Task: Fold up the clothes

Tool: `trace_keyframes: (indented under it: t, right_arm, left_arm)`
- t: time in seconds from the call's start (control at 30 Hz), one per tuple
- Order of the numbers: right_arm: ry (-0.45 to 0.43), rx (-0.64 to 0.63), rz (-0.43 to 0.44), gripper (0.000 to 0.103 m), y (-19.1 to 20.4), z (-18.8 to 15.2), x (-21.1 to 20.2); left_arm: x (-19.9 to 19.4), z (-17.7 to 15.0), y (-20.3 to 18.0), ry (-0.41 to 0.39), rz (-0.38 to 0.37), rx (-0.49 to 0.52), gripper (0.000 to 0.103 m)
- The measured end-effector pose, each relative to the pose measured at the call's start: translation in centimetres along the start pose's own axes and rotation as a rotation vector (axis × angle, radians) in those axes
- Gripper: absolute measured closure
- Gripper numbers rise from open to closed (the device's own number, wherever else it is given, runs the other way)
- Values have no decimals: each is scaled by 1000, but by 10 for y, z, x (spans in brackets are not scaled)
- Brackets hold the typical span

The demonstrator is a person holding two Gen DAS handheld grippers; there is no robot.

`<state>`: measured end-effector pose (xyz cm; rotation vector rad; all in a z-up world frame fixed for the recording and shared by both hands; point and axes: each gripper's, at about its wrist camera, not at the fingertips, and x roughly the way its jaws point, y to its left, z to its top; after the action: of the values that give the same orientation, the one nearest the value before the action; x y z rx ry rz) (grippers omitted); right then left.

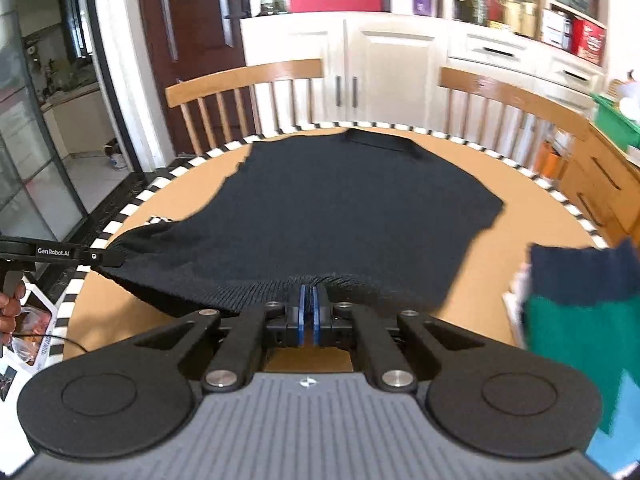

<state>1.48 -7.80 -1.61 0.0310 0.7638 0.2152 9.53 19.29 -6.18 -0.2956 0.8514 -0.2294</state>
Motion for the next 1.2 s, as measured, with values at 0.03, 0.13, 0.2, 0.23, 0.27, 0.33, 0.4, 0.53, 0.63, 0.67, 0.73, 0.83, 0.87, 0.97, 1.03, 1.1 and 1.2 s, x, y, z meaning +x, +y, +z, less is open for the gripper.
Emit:
trace_keyframes:
  t: [0.03,0.13,0.2,0.23,0.27,0.33,0.4,0.53,0.63,0.67,0.73,0.83,0.87,0.97,1.03,1.1,1.2]
  right_arm:
    - [5,-11,22,96,5,-3,13]
    - [48,-59,7,92,18,-20,51]
    - [78,-60,-19,89,19,-30,54]
    - [87,-53,-30,81,19,-35,51]
    - [96,-46,-41,71,18,-40,49]
    - [94,-12,-63,45,16,-52,37]
    - [123,23,-50,49,14,-63,35]
    - [172,34,-33,54,27,-79,57]
    - [159,12,-37,62,42,-79,77]
    - [140,4,-33,76,44,-78,81]
    - [143,8,-32,99,39,-70,78]
    - [107,37,-32,100,17,-51,41]
    - [95,44,-37,100,8,-45,25]
    - [53,63,-85,100,-21,-27,-32]
    - [28,67,-140,102,-38,-16,-65]
    - [46,36,-224,102,-48,-16,-74]
    - [124,52,-250,102,-56,-40,-46]
  left_arm:
    - [4,1,6,10,18,-19,94]
    - [22,4,24,38,66,-59,94]
    - [30,7,30,50,83,-74,94]
    - [33,9,32,49,83,-78,94]
    - [35,12,32,43,80,-75,94]
    - [37,18,31,34,80,-64,94]
    - [39,21,29,34,75,-62,94]
    - [40,21,28,37,73,-66,94]
    - [45,20,30,49,71,-79,94]
    - [45,20,29,51,70,-79,94]
    - [43,23,29,51,69,-75,94]
    - [28,32,25,56,34,-69,94]
    - [20,36,23,65,11,-77,94]
    - [-5,48,13,87,-81,-108,94]
    - [-17,53,4,91,-114,-93,94]
    - [-15,51,-2,99,-94,-67,94]
    - [10,36,4,162,-33,-78,93]
